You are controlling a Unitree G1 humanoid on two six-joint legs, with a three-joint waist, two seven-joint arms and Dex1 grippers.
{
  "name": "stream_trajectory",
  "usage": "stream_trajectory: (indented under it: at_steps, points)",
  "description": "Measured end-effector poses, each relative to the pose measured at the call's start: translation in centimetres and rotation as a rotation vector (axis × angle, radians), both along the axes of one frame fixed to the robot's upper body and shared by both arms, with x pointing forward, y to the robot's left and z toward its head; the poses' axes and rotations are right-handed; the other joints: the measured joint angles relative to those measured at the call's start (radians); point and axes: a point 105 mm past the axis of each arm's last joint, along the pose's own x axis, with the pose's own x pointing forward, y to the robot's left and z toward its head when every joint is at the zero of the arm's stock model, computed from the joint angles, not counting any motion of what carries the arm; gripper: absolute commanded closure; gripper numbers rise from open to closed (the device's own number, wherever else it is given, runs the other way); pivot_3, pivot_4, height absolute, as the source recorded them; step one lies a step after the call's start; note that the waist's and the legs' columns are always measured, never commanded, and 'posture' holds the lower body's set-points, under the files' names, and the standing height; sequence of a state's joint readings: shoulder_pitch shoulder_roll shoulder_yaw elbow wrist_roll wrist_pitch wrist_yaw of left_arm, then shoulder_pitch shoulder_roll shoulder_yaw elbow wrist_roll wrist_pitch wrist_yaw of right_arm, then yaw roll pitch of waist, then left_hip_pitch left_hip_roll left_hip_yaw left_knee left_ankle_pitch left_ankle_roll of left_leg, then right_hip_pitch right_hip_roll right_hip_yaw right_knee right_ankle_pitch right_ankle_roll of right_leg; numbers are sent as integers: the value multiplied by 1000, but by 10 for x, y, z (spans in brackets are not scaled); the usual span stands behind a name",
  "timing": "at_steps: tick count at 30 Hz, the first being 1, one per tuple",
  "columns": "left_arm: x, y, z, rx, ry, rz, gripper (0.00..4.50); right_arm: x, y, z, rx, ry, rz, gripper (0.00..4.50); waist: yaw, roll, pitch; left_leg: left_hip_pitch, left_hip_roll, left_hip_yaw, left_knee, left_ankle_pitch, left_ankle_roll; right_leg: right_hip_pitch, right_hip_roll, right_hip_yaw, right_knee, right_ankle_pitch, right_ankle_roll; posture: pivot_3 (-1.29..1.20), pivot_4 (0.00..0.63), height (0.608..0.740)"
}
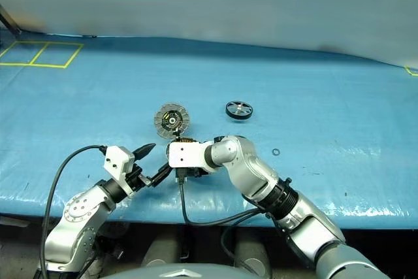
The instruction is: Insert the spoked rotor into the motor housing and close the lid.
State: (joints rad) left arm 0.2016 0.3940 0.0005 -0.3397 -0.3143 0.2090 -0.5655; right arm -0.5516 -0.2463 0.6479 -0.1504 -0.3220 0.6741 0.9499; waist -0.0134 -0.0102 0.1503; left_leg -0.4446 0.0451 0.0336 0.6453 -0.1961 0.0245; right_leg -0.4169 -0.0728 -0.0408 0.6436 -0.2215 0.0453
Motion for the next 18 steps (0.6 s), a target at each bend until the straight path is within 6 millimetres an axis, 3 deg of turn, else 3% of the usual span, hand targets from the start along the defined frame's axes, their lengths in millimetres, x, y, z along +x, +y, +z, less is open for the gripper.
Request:
stream_trajectory:
  at_steps: [16, 18]
  points:
    - [-3, 4, -5, 4, 17, 29, 0, -3, 12, -3, 149, 92, -286, 2077, -3, 1, -3, 2, 1, 2, 0, -4, -6, 0, -3, -3, 0, -1, 2, 0, 150, 740]
    - [-3, 5, -5, 5, 16, 33, 0, -4, 12, -3, 150, 94, -287, 1592, -4, 1, -3, 2, 1, 2, 0, -4, -6, 0, -4, -4, 0, -2, 2, 0, 150, 740]
